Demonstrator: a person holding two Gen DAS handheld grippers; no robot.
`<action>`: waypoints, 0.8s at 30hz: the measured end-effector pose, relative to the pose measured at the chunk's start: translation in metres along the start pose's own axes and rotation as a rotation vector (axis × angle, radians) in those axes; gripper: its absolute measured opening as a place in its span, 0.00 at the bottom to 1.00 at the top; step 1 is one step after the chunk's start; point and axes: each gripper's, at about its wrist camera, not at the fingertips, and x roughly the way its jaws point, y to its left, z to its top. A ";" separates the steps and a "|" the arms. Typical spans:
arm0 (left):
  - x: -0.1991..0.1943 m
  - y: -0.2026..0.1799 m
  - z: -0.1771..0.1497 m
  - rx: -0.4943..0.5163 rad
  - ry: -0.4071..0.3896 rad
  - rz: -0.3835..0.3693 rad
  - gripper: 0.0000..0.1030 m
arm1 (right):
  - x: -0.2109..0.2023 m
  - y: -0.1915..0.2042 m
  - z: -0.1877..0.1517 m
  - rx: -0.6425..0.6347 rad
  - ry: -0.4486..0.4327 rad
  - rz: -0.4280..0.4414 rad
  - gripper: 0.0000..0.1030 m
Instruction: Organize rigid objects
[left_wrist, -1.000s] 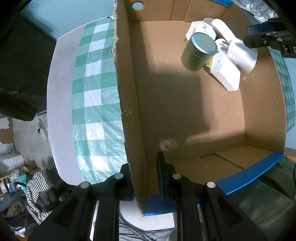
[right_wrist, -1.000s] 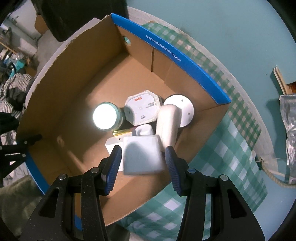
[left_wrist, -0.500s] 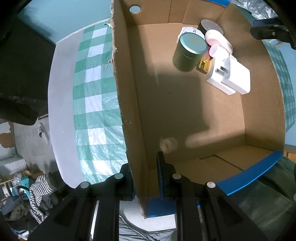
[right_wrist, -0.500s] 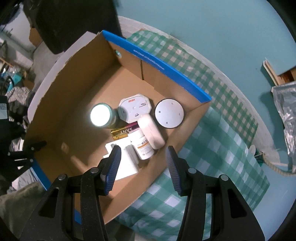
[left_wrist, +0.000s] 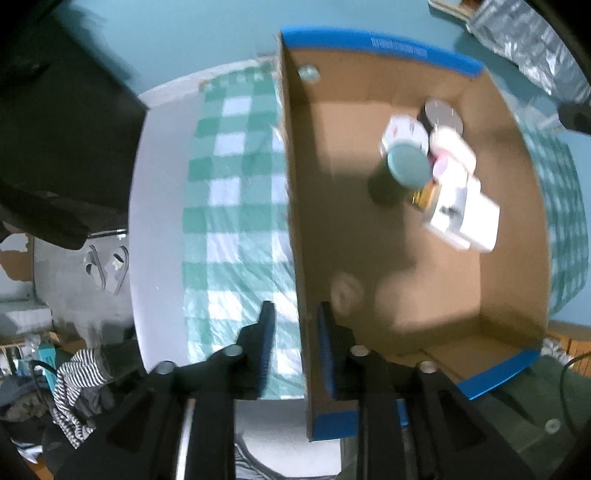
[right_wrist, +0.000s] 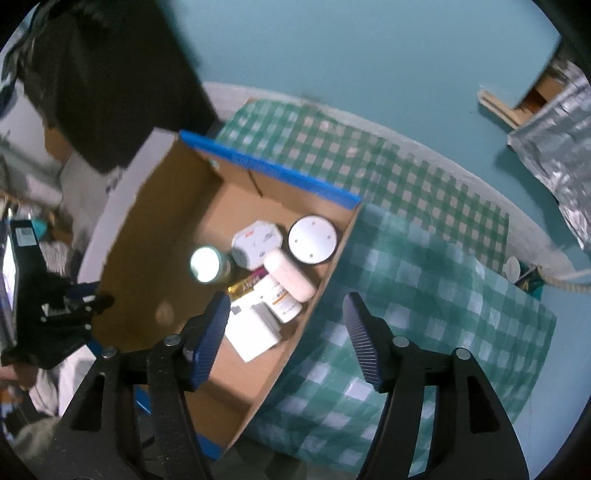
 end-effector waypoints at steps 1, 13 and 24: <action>-0.006 0.000 0.003 0.000 -0.017 -0.002 0.33 | -0.009 -0.003 0.000 0.020 -0.029 -0.005 0.68; -0.100 -0.016 0.049 0.032 -0.259 0.026 0.86 | -0.068 -0.046 -0.012 0.227 -0.216 -0.071 0.72; -0.154 -0.046 0.065 0.097 -0.407 0.063 0.98 | -0.105 -0.063 -0.021 0.265 -0.284 -0.167 0.72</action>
